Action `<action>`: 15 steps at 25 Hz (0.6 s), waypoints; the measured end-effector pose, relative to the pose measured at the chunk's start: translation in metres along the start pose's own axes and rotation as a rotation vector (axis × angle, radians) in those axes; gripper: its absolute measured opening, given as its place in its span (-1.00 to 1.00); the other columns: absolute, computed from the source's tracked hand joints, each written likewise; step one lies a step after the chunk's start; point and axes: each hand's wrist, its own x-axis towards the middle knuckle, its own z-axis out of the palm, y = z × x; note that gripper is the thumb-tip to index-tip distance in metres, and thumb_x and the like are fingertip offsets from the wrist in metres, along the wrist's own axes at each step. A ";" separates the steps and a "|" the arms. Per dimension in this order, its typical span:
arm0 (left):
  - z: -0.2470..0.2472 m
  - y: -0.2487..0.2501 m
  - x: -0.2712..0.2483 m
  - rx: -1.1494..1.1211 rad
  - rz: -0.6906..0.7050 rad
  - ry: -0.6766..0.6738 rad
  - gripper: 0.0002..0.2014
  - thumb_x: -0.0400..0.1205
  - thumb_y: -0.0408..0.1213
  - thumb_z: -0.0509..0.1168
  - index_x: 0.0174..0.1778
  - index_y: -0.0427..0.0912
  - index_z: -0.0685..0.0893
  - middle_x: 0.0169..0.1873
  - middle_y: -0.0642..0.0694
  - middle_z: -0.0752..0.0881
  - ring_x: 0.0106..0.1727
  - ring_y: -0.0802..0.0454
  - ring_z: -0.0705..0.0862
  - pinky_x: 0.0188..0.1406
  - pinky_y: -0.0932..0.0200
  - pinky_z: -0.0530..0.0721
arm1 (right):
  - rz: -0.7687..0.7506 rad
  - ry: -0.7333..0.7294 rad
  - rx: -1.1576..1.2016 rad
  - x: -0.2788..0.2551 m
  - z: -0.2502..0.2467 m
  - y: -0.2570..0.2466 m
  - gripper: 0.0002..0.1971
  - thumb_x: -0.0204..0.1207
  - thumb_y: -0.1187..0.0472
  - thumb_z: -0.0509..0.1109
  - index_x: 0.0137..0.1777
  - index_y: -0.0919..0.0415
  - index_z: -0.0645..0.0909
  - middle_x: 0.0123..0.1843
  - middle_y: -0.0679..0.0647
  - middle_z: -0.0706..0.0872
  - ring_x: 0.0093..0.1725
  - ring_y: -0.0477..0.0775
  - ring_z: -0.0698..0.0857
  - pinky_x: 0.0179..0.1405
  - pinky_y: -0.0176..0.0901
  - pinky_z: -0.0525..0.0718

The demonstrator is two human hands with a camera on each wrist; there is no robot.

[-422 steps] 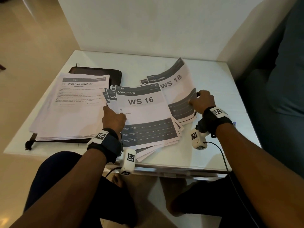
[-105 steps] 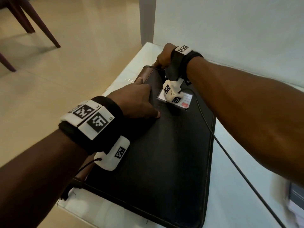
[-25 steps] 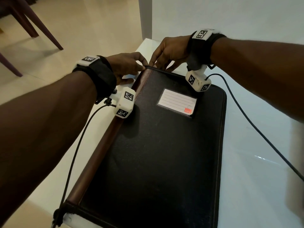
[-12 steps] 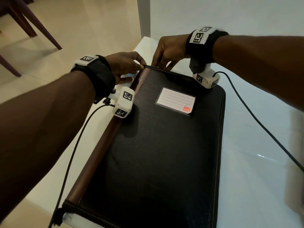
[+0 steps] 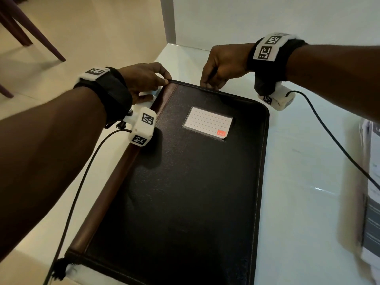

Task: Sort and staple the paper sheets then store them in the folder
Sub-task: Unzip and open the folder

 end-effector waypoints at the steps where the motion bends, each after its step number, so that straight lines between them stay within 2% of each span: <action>1: 0.002 0.001 0.001 0.007 -0.002 0.001 -0.75 0.76 -0.28 0.32 -0.09 0.22 0.74 0.20 0.01 0.61 0.21 0.06 0.55 -0.09 0.11 0.57 | -0.002 0.007 0.002 -0.003 0.000 0.001 -0.73 0.58 0.51 0.38 0.13 0.26 0.84 -0.05 0.18 0.87 -0.18 -0.05 0.82 -0.01 -0.19 0.85; 5: 0.001 0.002 0.001 0.019 -0.004 0.005 -0.76 0.77 -0.29 0.32 -0.06 0.20 0.74 0.16 0.00 0.59 0.16 0.07 0.54 -0.07 0.10 0.57 | -0.018 0.041 -0.025 -0.008 0.001 0.001 -0.71 0.54 0.45 0.44 0.15 0.15 0.85 -0.03 0.12 0.88 -0.10 -0.08 0.80 0.03 -0.23 0.82; 9: 0.000 0.001 0.001 0.015 -0.008 0.017 -0.73 0.76 -0.30 0.33 -0.12 0.21 0.75 0.21 -0.03 0.62 0.19 0.06 0.55 -0.11 0.11 0.57 | -0.011 0.062 0.025 -0.003 0.007 -0.002 -0.70 0.51 0.45 0.46 0.15 0.16 0.85 -0.03 0.14 0.87 -0.16 -0.11 0.77 -0.14 -0.31 0.80; 13: 0.000 0.001 0.003 0.014 -0.006 0.002 -0.72 0.76 -0.28 0.31 -0.14 0.22 0.75 0.17 -0.02 0.62 0.18 0.05 0.55 -0.11 0.11 0.56 | 0.050 0.072 0.238 -0.001 0.006 0.000 -0.72 0.52 0.48 0.44 0.11 0.20 0.86 -0.04 0.22 0.84 -0.16 -0.01 0.76 -0.04 -0.11 0.83; 15: 0.000 0.001 0.002 0.019 -0.001 0.003 -0.72 0.76 -0.29 0.31 -0.13 0.21 0.75 0.13 -0.01 0.61 0.16 0.05 0.54 -0.11 0.12 0.56 | 0.074 0.025 0.274 0.002 0.005 0.000 -0.75 0.55 0.44 0.45 0.10 0.18 0.86 -0.03 0.22 0.83 -0.18 -0.02 0.76 -0.06 -0.13 0.83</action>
